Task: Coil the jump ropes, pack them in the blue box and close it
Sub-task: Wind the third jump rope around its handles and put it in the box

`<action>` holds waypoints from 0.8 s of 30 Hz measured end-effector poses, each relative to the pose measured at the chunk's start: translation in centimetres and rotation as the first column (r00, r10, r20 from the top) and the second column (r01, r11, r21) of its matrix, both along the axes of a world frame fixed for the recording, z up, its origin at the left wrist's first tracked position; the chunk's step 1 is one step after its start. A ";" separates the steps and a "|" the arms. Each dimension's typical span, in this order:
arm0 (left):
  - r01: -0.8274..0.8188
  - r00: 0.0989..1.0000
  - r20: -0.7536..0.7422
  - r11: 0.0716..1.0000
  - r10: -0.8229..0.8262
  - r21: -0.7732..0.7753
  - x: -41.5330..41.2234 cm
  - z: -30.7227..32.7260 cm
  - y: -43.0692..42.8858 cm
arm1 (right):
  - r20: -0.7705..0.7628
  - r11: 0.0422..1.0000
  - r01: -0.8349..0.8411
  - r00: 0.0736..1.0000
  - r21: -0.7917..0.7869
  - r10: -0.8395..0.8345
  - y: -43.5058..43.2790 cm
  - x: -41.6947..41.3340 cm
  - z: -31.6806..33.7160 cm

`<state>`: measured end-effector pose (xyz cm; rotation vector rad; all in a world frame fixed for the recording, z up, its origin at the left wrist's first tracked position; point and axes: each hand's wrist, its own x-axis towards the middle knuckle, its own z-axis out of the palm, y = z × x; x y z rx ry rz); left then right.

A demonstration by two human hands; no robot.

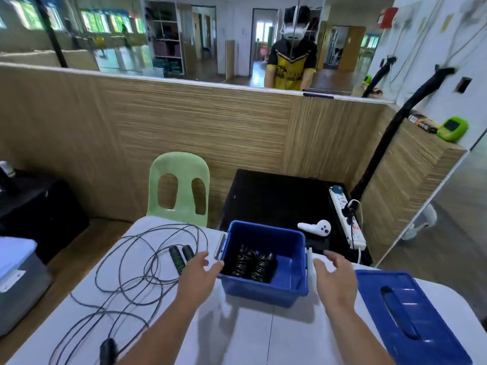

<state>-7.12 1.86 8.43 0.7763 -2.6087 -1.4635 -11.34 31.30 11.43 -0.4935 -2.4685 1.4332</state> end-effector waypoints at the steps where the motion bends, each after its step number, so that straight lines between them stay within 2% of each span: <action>1: -0.007 1.000 -0.023 1.000 0.007 -0.004 0.8 0.5 0.0 | -0.035 0.999 -0.040 0.999 0.006 0.041 -0.5 0.1 0.5; 6: -0.091 0.985 -0.145 0.996 0.088 -0.012 4.7 2.6 -0.4 | -0.125 0.956 -0.291 0.948 0.039 0.294 -4.5 1.1 2.4; 11: -0.175 0.946 -0.280 0.985 0.165 -0.010 9.5 4.9 -0.4 | -0.157 0.893 -0.447 0.887 -0.048 0.435 -9.2 3.3 2.5; 13: -0.193 0.933 -0.317 0.980 0.172 -0.036 11.4 5.1 -1.2 | -0.156 0.873 -0.487 0.864 -0.012 0.480 -11.2 4.3 2.3; 20: -0.290 0.922 -0.273 0.957 0.273 -0.022 18.9 2.9 -6.4 | -0.102 0.765 -0.644 0.761 -0.007 0.640 -18.5 9.5 1.0; 24: -0.309 0.928 -0.221 0.951 0.302 0.001 22.4 1.4 -9.8 | -0.045 0.756 -0.654 0.756 -0.012 0.653 -22.3 12.6 -1.2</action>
